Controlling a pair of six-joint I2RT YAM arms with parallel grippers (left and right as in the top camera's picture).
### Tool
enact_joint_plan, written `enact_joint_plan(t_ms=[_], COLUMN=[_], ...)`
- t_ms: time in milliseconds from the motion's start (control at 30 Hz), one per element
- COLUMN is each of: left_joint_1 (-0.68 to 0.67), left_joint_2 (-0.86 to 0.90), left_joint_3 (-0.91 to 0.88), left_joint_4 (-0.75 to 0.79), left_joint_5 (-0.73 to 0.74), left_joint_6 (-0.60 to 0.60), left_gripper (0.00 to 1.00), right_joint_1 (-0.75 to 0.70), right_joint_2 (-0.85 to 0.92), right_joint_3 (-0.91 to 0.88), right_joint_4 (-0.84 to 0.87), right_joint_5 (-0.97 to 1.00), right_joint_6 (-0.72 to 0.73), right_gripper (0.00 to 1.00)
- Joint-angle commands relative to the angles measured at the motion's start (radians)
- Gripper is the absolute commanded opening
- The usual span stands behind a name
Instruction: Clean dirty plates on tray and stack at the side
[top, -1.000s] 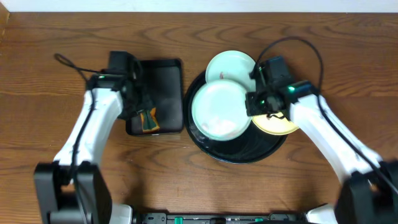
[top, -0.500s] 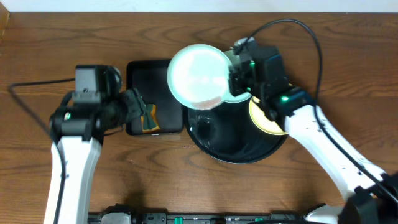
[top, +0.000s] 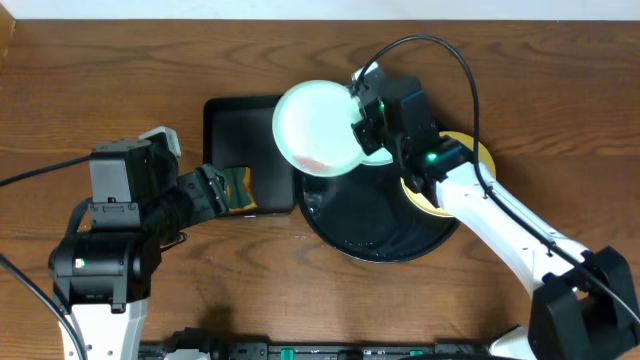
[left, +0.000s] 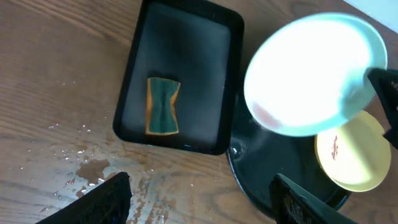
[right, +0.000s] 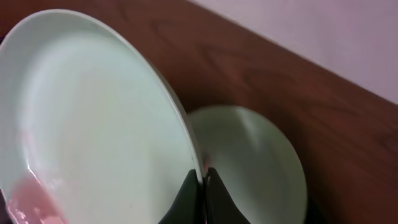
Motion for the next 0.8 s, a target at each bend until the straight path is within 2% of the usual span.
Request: enact_joint_plan(t_ms=[0, 233, 433, 767], left_joint_1=[0.006, 0.006, 0.006, 0.006], left_joint_2=[0.003, 0.023, 0.040, 0.054], left_joint_3=[0.029, 0.029, 0.029, 0.029], left_joint_4=[-0.004, -0.003, -0.003, -0.004], left_joint_5=[-0.018, -0.019, -0.021, -0.022], left_joint_6=[0.014, 0.014, 0.014, 0.014], left_gripper=[0.72, 0.73, 0.73, 0.73], right_joint_1=[0.040, 0.134, 0.239, 0.370], right_joint_2=[-0.076, -0.162, -0.181, -0.181], right_joint_3=[0.006, 0.006, 0.005, 0.005], right_joint_4=[-0.051, -0.183, -0.258, -0.313], right_joint_5=[0.090, 0.408, 0.761, 1.098], right_joint_6=[-0.043, -0.037, -0.011, 0.035], right_gripper=[0.01, 0.01, 0.01, 0.01])
